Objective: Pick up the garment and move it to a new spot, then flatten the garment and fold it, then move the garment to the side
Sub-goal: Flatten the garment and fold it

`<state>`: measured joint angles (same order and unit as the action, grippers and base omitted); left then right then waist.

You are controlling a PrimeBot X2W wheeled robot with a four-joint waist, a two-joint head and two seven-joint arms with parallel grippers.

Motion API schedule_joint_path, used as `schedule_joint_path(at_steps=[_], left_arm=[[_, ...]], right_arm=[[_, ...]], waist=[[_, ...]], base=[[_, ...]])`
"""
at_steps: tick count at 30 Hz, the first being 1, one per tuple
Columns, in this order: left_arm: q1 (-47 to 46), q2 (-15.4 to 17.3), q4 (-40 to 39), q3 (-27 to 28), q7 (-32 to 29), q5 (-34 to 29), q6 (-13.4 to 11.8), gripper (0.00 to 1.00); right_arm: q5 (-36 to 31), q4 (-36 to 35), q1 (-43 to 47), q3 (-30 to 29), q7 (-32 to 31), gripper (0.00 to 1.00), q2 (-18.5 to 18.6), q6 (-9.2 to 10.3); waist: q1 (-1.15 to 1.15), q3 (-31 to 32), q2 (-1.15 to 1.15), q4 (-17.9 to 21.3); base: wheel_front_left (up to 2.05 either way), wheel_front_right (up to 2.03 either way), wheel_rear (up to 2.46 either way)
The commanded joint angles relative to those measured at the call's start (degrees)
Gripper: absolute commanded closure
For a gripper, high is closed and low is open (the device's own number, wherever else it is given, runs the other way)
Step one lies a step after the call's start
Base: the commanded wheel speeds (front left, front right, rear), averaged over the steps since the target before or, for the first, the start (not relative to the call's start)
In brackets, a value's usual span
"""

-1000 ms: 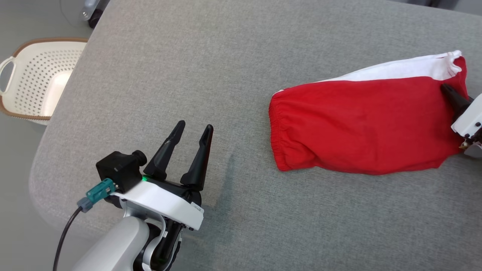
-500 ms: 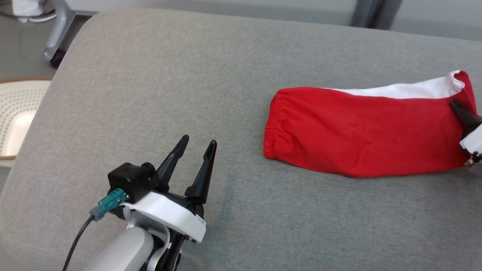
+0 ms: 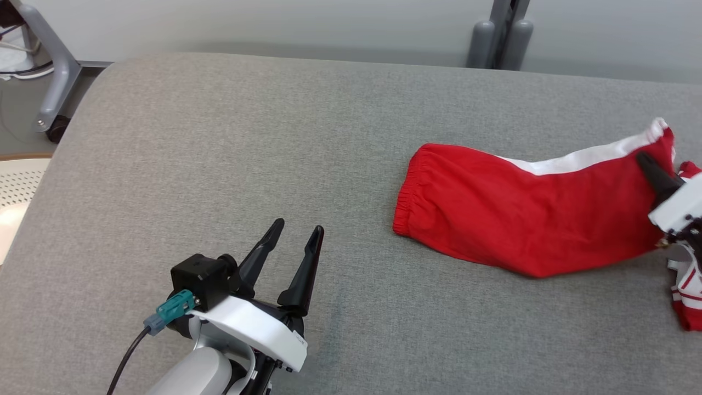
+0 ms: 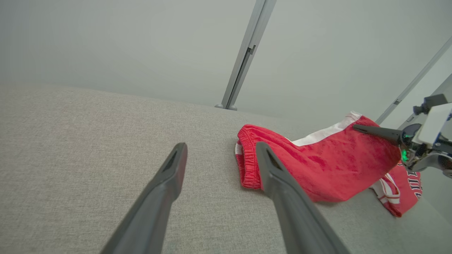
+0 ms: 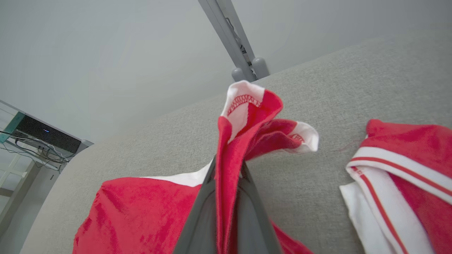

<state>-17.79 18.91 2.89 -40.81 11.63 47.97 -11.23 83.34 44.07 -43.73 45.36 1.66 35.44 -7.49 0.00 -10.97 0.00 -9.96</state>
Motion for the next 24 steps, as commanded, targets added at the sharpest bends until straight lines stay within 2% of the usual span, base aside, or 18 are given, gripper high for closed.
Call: schedule_joint_path(at_steps=[1,11,16,22,23,24], left_arm=[[0.90,0.03,0.42,-0.11,0.01,0.24,0.09,0.00],[1.07,-0.78,2.28,-0.90,0.08,0.80,0.81,0.00],[0.99,-1.70,3.14,-1.74,0.07,0.77,1.41,0.00],[0.65,-2.27,4.10,-2.15,0.23,0.73,1.58,0.00],[0.62,-2.32,4.24,-2.19,0.27,0.73,1.63,0.00],[0.58,-2.37,4.36,-2.22,0.30,0.76,1.56,0.00]], right_arm=[[-0.70,0.01,-1.28,0.55,0.24,1.00,-1.12,-0.01],[-2.10,1.22,-4.72,2.70,-1.62,1.00,-8.35,-0.01],[-3.28,6.61,-5.94,4.67,-3.12,1.00,-14.51,-0.01],[-4.11,12.72,-7.04,5.88,-3.93,1.00,-18.47,-0.01],[-4.25,13.76,-7.26,6.06,-3.97,0.95,-19.23,-0.01],[-4.44,14.30,-7.52,6.24,-3.97,0.56,-19.92,-0.01]], waist=[[0.00,0.45,0.00,-0.53],[0.00,2.03,0.00,-4.82],[0.00,1.85,0.00,-8.40],[0.00,1.51,0.00,-11.00],[0.00,1.53,0.00,-11.17],[0.00,1.56,0.00,-11.27]], base=[[0.00,0.00,0.00],[0.00,0.00,0.00],[0.00,0.00,0.00],[0.00,0.00,0.00],[0.00,0.00,0.00],[0.00,0.00,0.00]])
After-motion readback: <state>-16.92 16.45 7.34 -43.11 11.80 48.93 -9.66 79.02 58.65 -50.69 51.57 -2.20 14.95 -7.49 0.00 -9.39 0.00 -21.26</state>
